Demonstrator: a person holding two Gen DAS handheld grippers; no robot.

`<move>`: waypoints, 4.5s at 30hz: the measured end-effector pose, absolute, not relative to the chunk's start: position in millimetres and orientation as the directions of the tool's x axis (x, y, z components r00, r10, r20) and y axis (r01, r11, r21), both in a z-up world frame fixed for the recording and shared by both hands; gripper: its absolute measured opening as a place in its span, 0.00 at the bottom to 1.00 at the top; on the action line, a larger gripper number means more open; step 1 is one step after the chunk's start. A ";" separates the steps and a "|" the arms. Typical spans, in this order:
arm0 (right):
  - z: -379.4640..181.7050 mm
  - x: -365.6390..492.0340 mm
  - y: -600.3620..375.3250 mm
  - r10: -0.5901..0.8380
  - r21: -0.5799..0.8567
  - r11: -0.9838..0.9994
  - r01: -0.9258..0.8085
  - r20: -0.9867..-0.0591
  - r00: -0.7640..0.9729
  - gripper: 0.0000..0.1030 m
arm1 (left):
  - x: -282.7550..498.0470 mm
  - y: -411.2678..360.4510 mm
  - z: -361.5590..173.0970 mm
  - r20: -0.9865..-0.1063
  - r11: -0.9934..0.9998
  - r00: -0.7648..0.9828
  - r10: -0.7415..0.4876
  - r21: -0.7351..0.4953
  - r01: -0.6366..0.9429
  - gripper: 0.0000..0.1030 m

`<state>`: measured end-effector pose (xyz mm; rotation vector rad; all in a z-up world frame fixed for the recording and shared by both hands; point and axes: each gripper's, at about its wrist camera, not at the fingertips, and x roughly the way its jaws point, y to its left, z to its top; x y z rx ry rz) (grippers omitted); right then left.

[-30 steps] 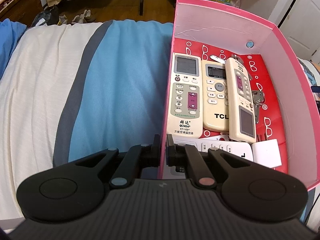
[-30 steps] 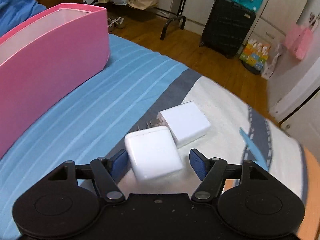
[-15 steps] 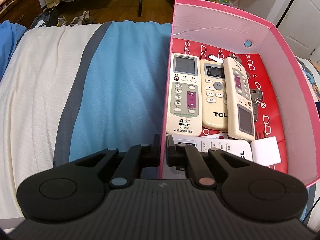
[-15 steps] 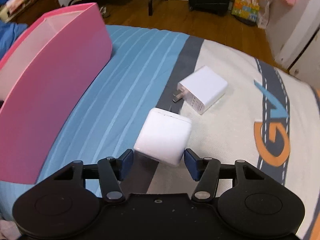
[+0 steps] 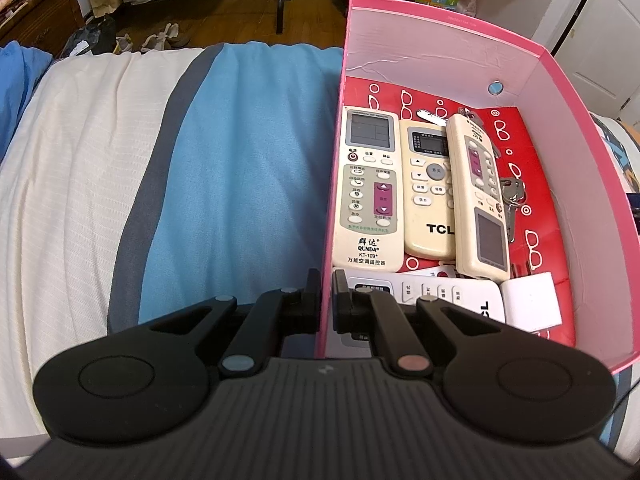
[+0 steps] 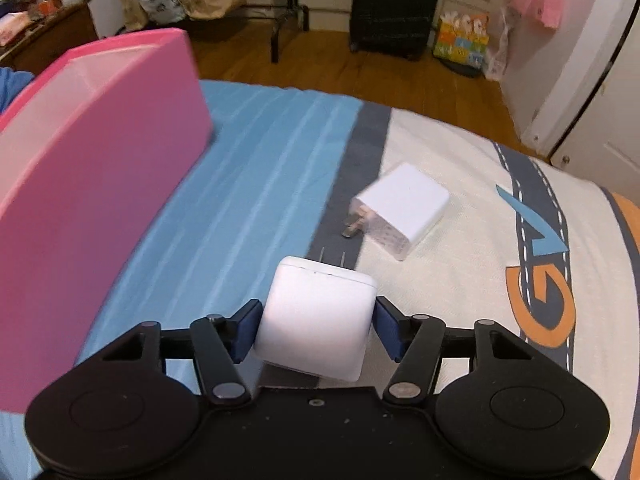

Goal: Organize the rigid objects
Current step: 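Carry the white charger into the box and open the right gripper, then move the right gripper to the last white charger and grasp it, then carry the white charger into the box and open the right gripper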

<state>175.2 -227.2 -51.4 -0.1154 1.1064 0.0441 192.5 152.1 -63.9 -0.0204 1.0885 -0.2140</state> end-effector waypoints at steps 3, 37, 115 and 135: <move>-35.8 160.4 -215.7 0.020 -0.037 0.993 -0.108 -0.873 0.487 0.63 | 192.4 151.7 -64.0 -0.876 0.979 0.446 -0.182 -0.120 0.164 0.04; -22.1 193.1 -30.7 0.236 0.063 0.796 -0.602 -0.948 0.214 0.63 | 188.9 150.1 -64.4 -0.872 0.977 0.455 -0.181 -0.106 0.185 0.03; -68.6 261.8 -285.6 -0.115 0.001 0.966 0.259 -0.895 0.432 0.58 | 191.0 154.0 -65.2 -0.872 0.976 0.450 -0.194 -0.126 0.177 0.04; 1.5 192.9 -222.4 0.180 0.259 0.965 0.046 -0.778 0.602 0.56 | 191.4 154.2 -65.3 -0.873 0.977 0.448 -0.192 -0.128 0.169 0.04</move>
